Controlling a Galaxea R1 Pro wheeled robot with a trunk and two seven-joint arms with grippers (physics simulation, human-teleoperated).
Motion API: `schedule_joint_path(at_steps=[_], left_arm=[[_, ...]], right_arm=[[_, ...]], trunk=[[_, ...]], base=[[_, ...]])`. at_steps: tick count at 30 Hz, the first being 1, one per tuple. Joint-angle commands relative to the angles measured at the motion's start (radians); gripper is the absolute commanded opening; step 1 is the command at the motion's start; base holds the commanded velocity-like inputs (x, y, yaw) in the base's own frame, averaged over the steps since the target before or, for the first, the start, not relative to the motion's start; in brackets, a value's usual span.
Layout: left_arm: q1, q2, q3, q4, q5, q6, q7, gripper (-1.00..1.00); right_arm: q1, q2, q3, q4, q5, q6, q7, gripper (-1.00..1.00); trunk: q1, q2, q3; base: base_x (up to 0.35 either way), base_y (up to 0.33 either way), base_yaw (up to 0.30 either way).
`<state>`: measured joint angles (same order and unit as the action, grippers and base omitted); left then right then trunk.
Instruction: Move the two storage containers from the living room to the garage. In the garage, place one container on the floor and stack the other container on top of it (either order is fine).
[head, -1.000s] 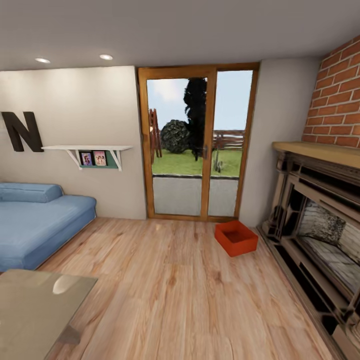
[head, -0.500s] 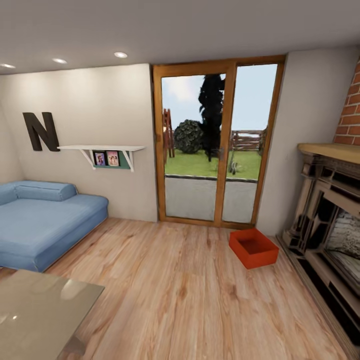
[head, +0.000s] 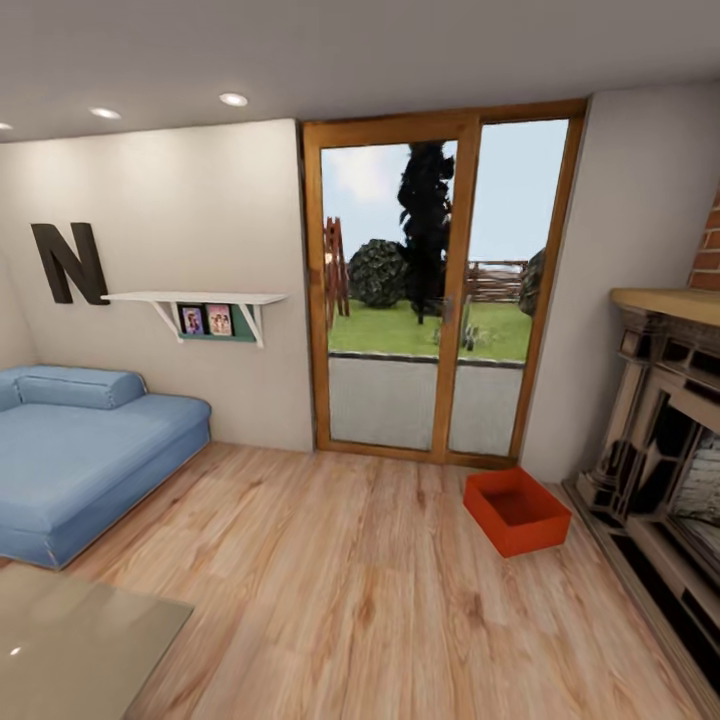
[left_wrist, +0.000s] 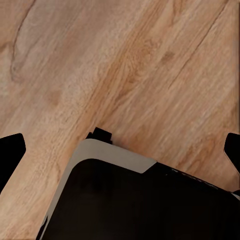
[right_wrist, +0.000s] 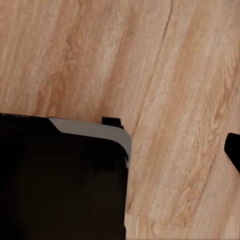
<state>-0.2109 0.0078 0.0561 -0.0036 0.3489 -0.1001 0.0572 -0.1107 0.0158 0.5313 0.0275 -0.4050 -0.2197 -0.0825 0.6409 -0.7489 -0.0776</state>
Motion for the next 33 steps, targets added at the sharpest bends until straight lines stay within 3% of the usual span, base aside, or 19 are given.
schedule_joint_path(at_steps=[1,33], left_arm=[[-0.001,0.0,0.005,0.001,-0.001,-0.003,0.001,1.0],[-0.001,0.0,0.005,0.0,-0.001,-0.005,0.001,1.0]], right_arm=[[-0.001,0.001,0.008,0.003,-0.008,-0.005,-0.002,1.0],[-0.001,0.001,0.006,0.003,-0.007,-0.006,0.0,1.0]], trunk=[[0.001,-0.001,-0.002],[0.001,-0.001,-0.002]], base=[[0.323,0.0,0.0],[0.323,0.0,0.004]])
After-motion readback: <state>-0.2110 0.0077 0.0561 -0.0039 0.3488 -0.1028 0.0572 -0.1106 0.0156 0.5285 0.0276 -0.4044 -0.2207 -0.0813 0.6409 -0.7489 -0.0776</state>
